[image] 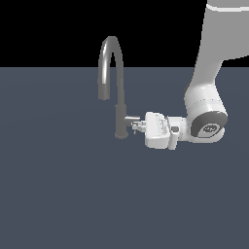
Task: Turn on the faucet by rotating a designated handle.
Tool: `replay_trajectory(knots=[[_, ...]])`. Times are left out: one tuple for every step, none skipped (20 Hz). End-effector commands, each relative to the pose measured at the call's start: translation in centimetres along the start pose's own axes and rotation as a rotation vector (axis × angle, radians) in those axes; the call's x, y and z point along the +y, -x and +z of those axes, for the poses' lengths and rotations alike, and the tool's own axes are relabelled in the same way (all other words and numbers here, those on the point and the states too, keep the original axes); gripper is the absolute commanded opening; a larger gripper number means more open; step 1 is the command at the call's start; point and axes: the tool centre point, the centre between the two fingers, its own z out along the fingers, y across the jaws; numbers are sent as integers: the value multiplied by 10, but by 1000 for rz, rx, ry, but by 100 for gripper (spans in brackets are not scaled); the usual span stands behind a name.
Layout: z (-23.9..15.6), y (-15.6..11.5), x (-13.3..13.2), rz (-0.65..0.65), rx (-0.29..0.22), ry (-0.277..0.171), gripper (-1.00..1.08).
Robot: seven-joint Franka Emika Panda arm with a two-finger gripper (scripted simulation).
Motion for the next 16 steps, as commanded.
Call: replay_trajectory(knots=[[0,-31,7,39,13,-10,-100],[0,-36,6,42,13,-10,-100],[0,-40,6,45,14,-11,-100],[0,-44,6,48,14,-11,-100],[0,-44,6,48,14,-11,-100],[-4,-9,-6,-5,-2,-1,-100],[-4,-12,-7,-2,-1,-2,-100],[-3,-16,-8,2,0,-2,-100],[-3,-20,-9,6,1,-3,-100],[-3,-23,-10,9,3,-4,-100],[-3,-27,-11,13,4,-4,-100],[-3,-30,-12,16,5,-5,-100],[-2,-34,-13,20,6,-6,-100],[-2,-37,-14,23,7,-6,-100],[-2,-41,-15,27,8,-7,-100],[-2,-44,-16,30,9,-7,-100]])
